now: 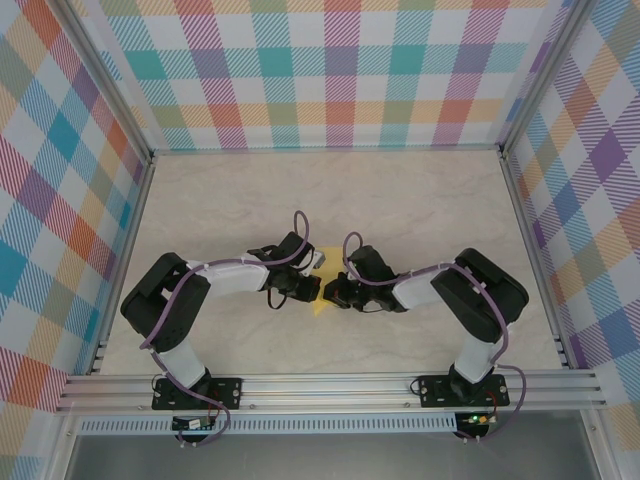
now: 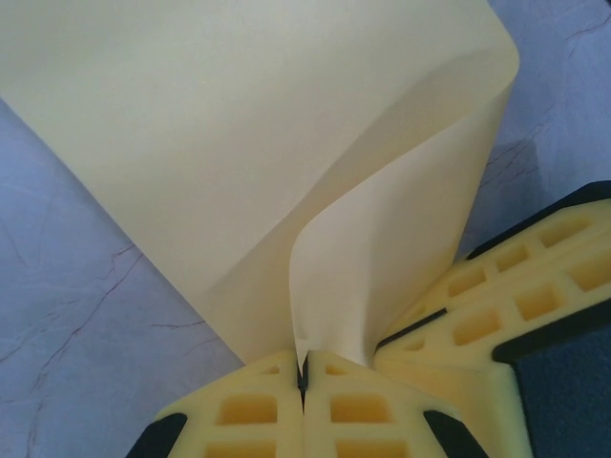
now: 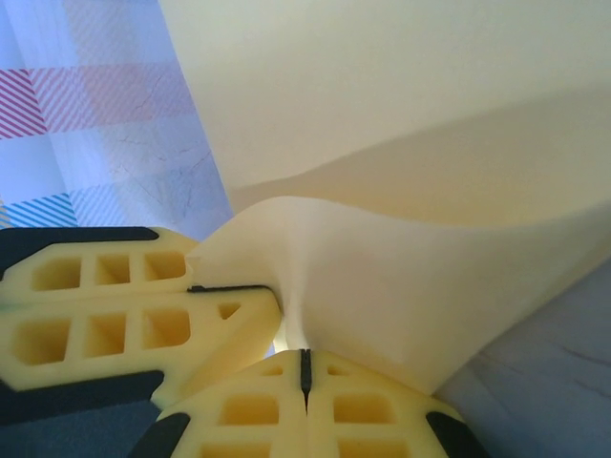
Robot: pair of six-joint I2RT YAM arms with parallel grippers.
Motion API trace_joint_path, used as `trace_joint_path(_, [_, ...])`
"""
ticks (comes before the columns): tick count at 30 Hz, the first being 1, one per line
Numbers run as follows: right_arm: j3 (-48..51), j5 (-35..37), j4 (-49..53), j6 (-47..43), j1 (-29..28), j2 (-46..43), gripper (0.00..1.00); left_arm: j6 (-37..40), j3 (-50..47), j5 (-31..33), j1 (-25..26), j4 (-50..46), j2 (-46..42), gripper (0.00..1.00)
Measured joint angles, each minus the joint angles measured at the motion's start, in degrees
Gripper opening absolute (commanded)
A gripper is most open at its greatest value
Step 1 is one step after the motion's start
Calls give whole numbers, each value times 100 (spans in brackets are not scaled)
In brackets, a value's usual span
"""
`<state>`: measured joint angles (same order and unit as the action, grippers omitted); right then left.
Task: Fold a paper plane with a square sheet of paper (pick it up from the middle)
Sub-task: Third fold the triangle at the center of the table.
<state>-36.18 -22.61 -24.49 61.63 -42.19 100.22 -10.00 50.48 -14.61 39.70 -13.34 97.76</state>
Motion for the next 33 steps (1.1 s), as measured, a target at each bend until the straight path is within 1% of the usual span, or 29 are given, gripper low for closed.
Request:
trace_joint_path(5, [-70, -22, 457, -264, 295, -540, 3, 0, 2, 0, 0, -2, 0, 0])
trace_joint_path(8, [-251, -52, 662, -459, 531, -649, 3, 0, 4, 0, 0, -2, 0, 0])
trace_joint_path(11, [-369, -105, 761, -586, 667, -588, 3, -2, 4, 0, 0, -2, 0, 0])
trace_joint_path(16, [-466, -310, 772, -678, 673, -245, 2, -7, 4, 4, 0, -2, -7, 0])
trace_joint_path(26, [-472, -452, 800, -776, 734, 234, 2, -68, -2, 7, 0, 0, -9, 0])
trace_joint_path(33, [-494, -662, 960, -857, 925, 199, 5, -68, -4, 11, 0, 0, -11, 0])
